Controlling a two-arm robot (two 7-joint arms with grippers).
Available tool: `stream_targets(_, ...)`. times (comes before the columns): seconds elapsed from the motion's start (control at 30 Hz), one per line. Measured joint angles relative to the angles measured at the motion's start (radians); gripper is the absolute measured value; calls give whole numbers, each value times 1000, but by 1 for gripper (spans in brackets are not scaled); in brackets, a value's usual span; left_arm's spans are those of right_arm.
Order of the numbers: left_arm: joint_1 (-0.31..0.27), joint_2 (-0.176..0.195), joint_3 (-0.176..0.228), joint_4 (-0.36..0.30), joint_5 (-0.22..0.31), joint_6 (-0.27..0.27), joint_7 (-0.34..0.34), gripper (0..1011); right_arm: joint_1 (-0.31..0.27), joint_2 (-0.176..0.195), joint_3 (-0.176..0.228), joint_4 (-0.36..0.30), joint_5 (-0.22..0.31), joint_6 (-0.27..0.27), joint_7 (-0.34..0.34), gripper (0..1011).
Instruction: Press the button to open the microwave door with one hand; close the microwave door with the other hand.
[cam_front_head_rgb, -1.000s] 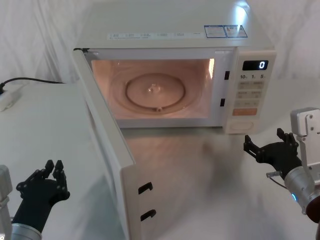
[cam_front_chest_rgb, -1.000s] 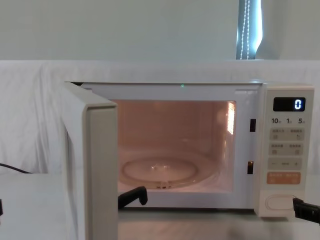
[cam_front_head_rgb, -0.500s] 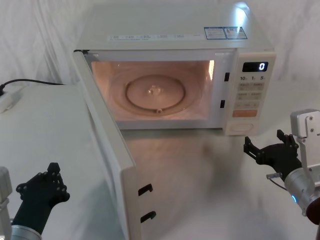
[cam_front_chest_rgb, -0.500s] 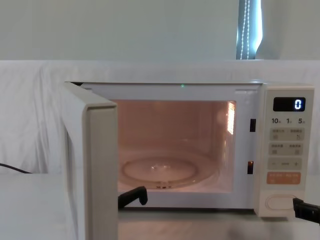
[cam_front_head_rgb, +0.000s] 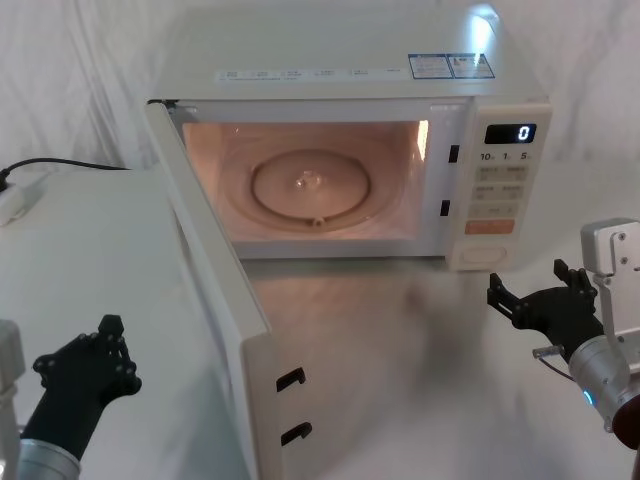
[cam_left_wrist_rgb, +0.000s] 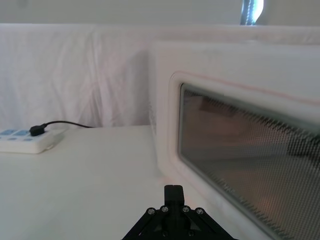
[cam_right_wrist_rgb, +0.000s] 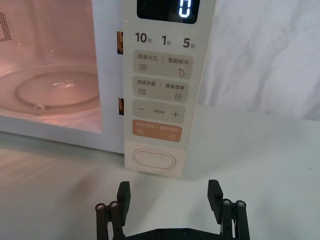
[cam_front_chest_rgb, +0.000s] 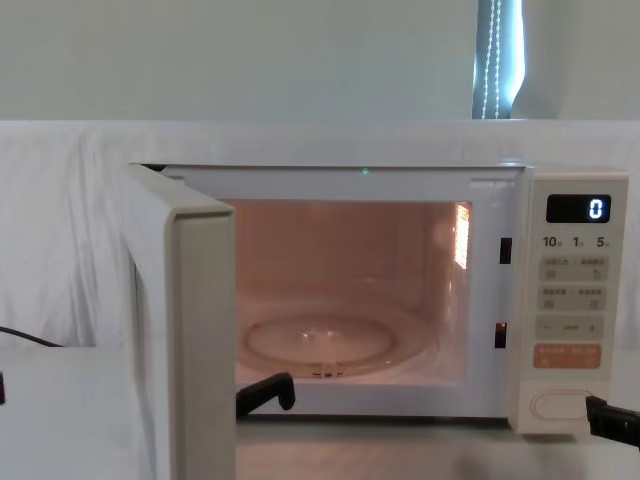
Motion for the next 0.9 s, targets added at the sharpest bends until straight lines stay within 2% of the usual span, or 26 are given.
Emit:
stream_targets(0.13,7,1,-22,-40,-41,37,-42,0,0,0,0,0,0,0,0,1002)
stream_targets(0.23,15,10,-45,-75,-94,75,-82,0,0,0,0,0,0,0,0,1002)
stream_targets(0.27,20,16,-58,-94,-129,96,-102,0,0,0,0,0,0,0,0,1002)
stream_targets(0.37,27,31,-74,-119,-176,125,-127,0,0,0,0,0,0,0,0,1002)
stream_targets(0.5,37,56,-103,-155,-253,171,-166,0,0,0,0,0,0,0,0,1002)
stream_targets(0.57,43,74,-124,-179,-319,211,-199,0,0,0,0,0,0,0,0,1002)
stream_targets(0.6,43,74,-124,-179,-319,211,-199,0,0,0,0,0,0,0,0,1002)
stream_targets(0.67,45,94,-143,-200,-386,254,-233,0,0,0,0,0,0,0,0,1002)
stream_targets(0.77,44,115,-154,-216,-432,288,-259,0,0,0,0,0,0,0,0,1002)
stream_targets(0.9,31,161,-161,-231,-498,345,-308,0,0,0,0,0,0,0,0,1002)
